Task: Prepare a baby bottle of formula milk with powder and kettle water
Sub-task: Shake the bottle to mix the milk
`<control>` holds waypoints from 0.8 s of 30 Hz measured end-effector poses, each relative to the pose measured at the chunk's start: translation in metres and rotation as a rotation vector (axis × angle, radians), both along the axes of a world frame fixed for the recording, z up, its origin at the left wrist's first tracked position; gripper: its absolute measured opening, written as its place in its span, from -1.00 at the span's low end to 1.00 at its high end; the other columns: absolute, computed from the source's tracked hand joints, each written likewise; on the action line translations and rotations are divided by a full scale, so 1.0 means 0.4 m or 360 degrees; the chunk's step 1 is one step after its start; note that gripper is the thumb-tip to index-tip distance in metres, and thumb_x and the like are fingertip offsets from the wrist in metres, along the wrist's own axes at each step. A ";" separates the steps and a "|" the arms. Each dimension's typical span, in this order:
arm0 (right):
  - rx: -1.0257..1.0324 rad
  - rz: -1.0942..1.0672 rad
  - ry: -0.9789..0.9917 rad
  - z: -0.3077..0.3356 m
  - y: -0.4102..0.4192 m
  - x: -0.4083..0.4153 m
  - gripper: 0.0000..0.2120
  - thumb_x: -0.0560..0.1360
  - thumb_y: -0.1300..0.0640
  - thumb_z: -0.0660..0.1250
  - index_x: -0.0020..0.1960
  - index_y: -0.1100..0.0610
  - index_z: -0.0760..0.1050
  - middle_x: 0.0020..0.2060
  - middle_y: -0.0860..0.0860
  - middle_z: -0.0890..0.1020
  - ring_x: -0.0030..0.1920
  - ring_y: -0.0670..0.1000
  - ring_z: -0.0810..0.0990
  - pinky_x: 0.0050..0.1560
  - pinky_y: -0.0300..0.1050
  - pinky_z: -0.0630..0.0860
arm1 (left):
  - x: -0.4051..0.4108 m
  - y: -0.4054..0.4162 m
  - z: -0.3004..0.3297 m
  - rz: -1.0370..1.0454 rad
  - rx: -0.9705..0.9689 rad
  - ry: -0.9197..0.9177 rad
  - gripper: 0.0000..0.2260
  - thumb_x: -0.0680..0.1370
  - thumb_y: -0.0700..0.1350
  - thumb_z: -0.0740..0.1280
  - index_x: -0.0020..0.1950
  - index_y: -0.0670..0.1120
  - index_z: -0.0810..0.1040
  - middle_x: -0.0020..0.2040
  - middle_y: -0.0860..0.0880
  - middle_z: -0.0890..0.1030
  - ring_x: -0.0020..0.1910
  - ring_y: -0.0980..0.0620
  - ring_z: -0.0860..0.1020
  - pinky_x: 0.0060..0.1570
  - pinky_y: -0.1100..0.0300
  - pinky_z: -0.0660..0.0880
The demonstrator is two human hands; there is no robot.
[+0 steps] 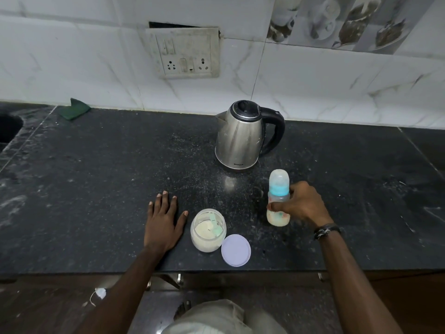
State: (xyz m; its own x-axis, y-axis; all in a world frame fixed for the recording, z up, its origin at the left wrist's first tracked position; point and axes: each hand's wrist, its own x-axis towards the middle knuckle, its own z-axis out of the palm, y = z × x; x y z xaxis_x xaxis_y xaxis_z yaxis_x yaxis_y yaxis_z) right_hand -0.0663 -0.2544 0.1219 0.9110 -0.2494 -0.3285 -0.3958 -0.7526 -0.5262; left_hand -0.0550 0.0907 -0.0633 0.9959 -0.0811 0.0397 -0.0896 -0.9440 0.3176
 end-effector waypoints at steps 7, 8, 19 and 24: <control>-0.0171 0.0030 0.0058 -0.003 0.000 0.004 -0.33 0.09 -0.21 0.57 0.09 0.10 0.59 -0.01 0.05 0.68 -0.03 0.08 0.66 0.03 0.11 0.60 | 0.002 -0.001 0.000 -0.0002 0.0000 0.0000 -0.26 0.61 0.31 -0.13 0.60 -0.15 0.26 0.63 -0.21 0.17 0.63 -0.19 0.08 0.60 -0.15 0.01; -0.0202 0.0052 0.0060 -0.003 0.000 0.005 -0.30 0.06 -0.24 0.56 0.09 0.09 0.59 -0.02 0.05 0.68 -0.04 0.08 0.66 0.01 0.10 0.60 | 0.001 -0.001 0.000 -0.0001 -0.0002 -0.0001 -0.27 0.61 0.31 -0.13 0.60 -0.15 0.26 0.63 -0.21 0.17 0.63 -0.19 0.08 0.60 -0.15 0.01; 0.0027 0.0134 0.0046 -0.017 0.017 -0.002 -0.42 0.03 -0.24 0.56 -0.06 0.08 0.66 -0.17 -0.04 0.72 -0.15 -0.01 0.70 -0.02 0.08 0.63 | 0.004 0.001 -0.003 0.0005 0.0006 -0.0011 -0.29 0.62 0.29 -0.10 0.59 -0.15 0.29 0.62 -0.22 0.20 0.62 -0.21 0.12 0.59 -0.17 0.04; -0.0206 0.0010 0.0042 -0.015 0.018 0.002 -0.34 0.08 -0.29 0.55 0.01 0.11 0.58 -0.10 0.01 0.67 -0.08 0.08 0.66 -0.04 0.04 0.60 | 0.001 0.003 -0.004 0.0000 0.0016 -0.0005 -0.29 0.63 0.29 -0.10 0.59 -0.16 0.28 0.62 -0.22 0.18 0.62 -0.21 0.11 0.59 -0.16 0.03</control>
